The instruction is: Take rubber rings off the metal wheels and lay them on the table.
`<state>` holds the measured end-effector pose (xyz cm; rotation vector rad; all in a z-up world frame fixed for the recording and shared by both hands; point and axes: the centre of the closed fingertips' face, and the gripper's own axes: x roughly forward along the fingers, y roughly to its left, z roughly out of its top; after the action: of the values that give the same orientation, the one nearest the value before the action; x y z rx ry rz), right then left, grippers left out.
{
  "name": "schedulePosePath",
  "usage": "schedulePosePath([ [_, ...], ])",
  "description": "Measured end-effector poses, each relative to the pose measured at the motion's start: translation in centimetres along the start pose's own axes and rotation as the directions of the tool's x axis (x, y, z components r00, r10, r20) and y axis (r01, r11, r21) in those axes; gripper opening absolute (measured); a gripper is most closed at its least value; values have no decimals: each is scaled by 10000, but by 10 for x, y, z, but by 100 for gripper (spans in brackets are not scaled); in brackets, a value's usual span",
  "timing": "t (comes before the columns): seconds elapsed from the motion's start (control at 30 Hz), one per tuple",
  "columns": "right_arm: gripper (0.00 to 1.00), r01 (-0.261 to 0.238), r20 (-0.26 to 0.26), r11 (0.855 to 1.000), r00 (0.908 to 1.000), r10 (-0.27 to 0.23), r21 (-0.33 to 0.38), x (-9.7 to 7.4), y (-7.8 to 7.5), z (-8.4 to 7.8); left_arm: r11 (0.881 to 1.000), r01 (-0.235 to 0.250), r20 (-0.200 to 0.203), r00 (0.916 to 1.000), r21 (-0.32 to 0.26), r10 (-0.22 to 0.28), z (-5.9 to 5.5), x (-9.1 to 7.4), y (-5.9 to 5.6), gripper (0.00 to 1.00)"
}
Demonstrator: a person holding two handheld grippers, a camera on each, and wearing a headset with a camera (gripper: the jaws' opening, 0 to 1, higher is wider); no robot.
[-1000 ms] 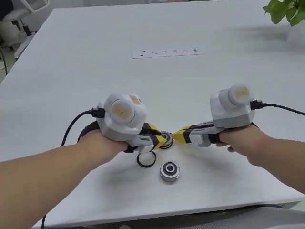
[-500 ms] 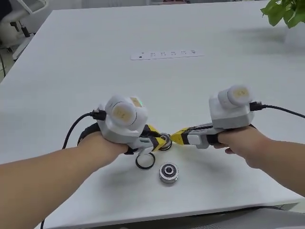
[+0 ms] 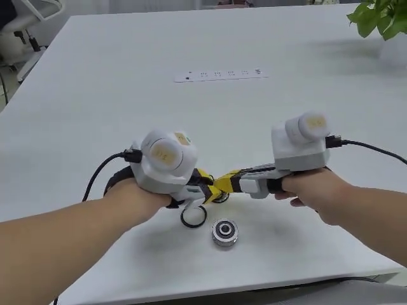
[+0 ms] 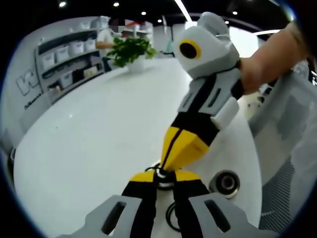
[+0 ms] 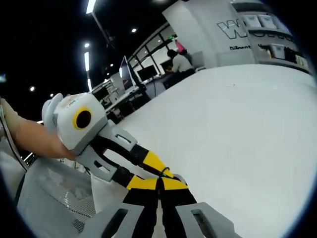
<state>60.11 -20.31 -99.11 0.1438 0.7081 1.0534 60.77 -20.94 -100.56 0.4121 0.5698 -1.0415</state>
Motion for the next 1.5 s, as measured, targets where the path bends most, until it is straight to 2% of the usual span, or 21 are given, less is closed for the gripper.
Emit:
schedulePosePath([
  [0.13, 0, 275, -80, 9996, 9996, -275, 58, -2, -9, -5, 10000, -74, 32, 10000, 17, 74, 0, 0, 1, 13],
  [0.27, 0, 397, -156, 9992, 9991, -397, 50, -4, -11, -6, 9999, -54, -14, 10000, 119, 54, 0, 0, 0, 13],
  [0.47, 0, 416, -63, 9991, 9991, -416, 71, -3, -8, -3, 9997, 72, -34, 10000, 238, -71, 2, -4, -2, 14],
  [0.67, 0, 399, 53, 9991, 9992, -400, 111, -5, -3, 1, 9991, 244, 139, 9996, 343, -249, 5, -13, -5, 15],
  [0.93, 0, 286, 164, 9995, 9995, -288, 144, -7, 5, 7, 9985, 393, 459, 9981, 392, -411, 10, -31, -8, 22],
  [1.13, 0, 201, 233, 9997, 9995, -204, 155, -7, 9, 11, 9993, 292, 743, 9968, 218, -307, 15, -49, -8, 31],
  [1.3, 0, 86, 214, 9999, 9997, -89, 140, -8, 15, 13, 9993, 320, 848, 9958, 203, -336, 13, -59, -9, 36],
  [1.5, 0, -46, 152, 9999, 9999, 44, 160, -6, 21, 13, 9993, 366, 966, 9946, 37, -368, 13, -71, -15, 45],
])
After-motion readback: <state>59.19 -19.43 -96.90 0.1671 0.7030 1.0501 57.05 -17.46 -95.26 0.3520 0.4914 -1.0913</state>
